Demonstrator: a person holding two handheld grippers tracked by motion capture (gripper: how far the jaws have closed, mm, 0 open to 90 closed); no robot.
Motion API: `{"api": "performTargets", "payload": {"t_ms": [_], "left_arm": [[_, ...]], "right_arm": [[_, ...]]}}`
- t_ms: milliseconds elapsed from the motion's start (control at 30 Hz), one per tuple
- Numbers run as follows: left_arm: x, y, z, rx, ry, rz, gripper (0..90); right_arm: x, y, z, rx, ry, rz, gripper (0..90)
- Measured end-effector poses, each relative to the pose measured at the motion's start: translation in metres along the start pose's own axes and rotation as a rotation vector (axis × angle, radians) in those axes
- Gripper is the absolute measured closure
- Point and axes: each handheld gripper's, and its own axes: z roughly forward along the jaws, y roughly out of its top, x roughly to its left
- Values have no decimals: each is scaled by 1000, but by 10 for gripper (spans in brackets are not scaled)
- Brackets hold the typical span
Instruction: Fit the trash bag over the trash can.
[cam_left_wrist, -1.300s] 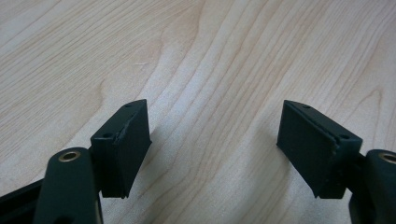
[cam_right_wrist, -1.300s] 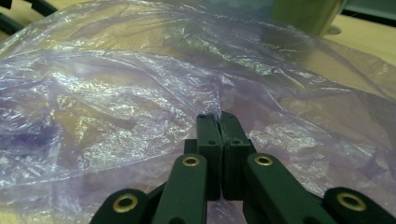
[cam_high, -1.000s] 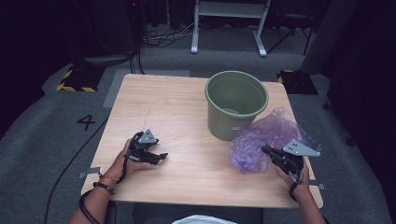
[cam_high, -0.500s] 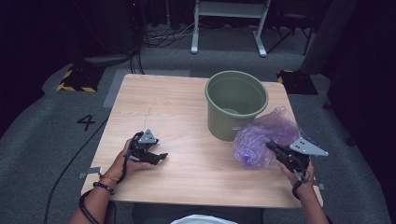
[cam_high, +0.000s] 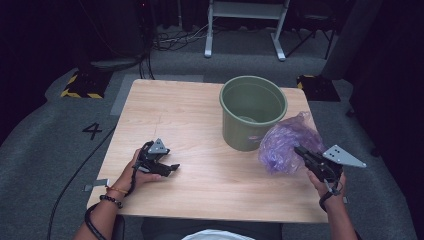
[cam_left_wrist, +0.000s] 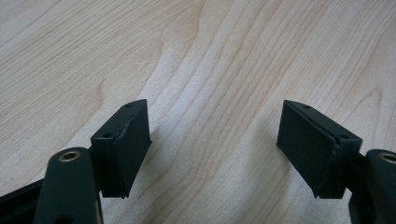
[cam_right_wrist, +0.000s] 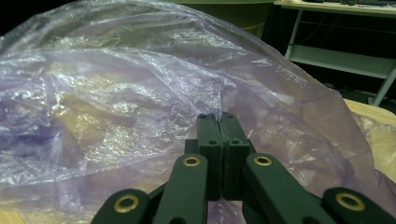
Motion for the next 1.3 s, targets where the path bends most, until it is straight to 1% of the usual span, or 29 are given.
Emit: {"api": "performTargets", "payload": {"t_ms": [100,133,267,333,433,533,667,767,867,933,1033,1167,1200,1300], "left_arm": [[0,1,1,0,-3,0,252],[0,0,1,0,-2,1,252],[0,0,1,0,-2,0,252],[0,0,0,1,-2,2,252],[0,0,0,1,1,2,252],[0,0,0,2,2,-1,252],[0,0,0,2,2,-1,252],[0,0,0,2,1,1,252],[0,1,1,1,-1,0,251],[0,1,1,2,1,0,250],[0,1,1,8,11,-13,225],[1,2,0,24,19,-10,189],[1,2,0,21,20,-6,176],[1,7,-5,-15,13,-6,178]], "right_arm": [[0,2,-2,-6,-9,1,894],[-1,3,-3,-14,-12,-3,894],[-5,7,-7,-38,-32,3,894],[-7,10,-10,-57,-38,12,895],[-10,17,-14,-92,-52,10,895],[-11,23,-20,-117,-64,4,895],[-12,29,-31,-159,-85,13,896],[-13,34,-35,-184,-100,13,895],[-11,40,-33,-185,-110,-2,896],[-10,46,-31,-195,-111,-5,896],[-8,55,-26,-209,-117,-9,896],[-6,68,-18,-216,-126,-38,896],[-4,71,-15,-215,-133,-47,895],[-2,81,-7,-211,-145,-67,895]]}}
